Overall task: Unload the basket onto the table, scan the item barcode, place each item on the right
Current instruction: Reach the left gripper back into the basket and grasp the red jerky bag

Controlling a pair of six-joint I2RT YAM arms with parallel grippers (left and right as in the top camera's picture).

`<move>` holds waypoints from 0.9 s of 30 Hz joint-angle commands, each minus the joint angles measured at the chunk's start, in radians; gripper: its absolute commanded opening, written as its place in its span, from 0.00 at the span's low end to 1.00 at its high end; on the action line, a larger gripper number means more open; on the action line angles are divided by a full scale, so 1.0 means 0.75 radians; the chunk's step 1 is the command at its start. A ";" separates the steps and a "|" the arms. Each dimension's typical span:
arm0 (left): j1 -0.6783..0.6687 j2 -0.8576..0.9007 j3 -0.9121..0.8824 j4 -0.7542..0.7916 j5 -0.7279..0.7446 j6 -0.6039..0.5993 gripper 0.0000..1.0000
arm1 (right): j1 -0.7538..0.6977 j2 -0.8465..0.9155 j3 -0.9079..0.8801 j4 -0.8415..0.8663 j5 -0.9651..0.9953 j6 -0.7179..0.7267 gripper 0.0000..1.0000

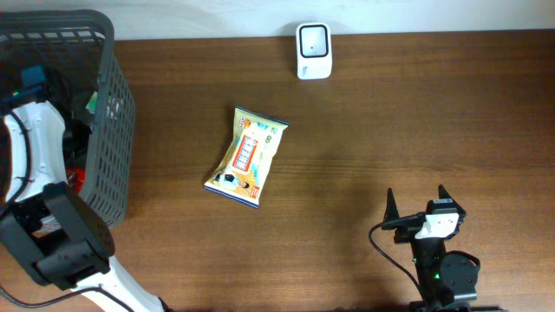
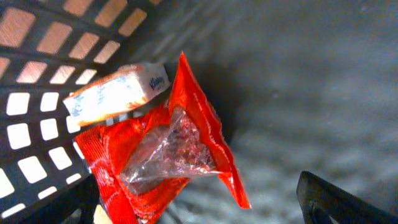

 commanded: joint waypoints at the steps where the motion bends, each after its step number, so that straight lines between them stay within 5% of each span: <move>1: 0.008 -0.001 -0.080 0.056 -0.030 -0.016 1.00 | -0.007 -0.008 -0.011 -0.005 0.021 0.000 0.98; 17: 0.112 -0.001 -0.298 0.302 -0.022 0.018 0.93 | -0.007 -0.008 -0.011 -0.005 0.020 0.000 0.99; 27: 0.112 -0.003 -0.357 0.370 0.032 0.018 0.09 | -0.007 -0.008 -0.011 -0.005 0.020 0.000 0.98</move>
